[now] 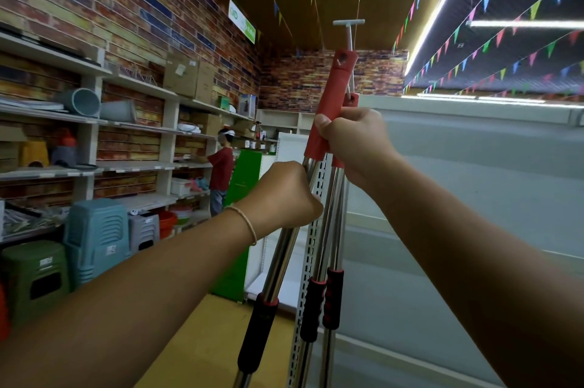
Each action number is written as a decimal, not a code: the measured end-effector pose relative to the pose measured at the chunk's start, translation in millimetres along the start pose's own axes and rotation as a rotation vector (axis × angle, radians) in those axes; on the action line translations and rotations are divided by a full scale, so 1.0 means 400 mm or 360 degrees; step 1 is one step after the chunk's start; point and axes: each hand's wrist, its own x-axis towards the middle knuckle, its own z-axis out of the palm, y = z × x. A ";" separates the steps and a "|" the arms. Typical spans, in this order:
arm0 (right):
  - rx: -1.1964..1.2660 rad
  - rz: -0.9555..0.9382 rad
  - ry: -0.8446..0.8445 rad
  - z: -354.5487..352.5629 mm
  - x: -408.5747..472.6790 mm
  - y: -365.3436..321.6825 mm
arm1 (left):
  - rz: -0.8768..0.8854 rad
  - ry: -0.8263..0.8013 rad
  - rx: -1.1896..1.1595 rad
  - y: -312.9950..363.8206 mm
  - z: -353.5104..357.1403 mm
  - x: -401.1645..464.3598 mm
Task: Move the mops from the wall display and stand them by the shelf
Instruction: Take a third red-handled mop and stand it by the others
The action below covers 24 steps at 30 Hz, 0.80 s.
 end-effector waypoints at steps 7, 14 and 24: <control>-0.0012 0.0129 0.0056 -0.014 0.041 0.055 | -0.0054 -0.0126 -0.0092 -0.002 0.062 0.045; -0.0096 0.0212 0.0130 -0.020 0.105 0.095 | -0.0117 -0.0240 -0.0265 0.008 0.091 0.095; -0.0325 0.0142 0.0261 -0.047 0.159 0.134 | -0.0115 -0.0284 -0.0361 0.007 0.156 0.167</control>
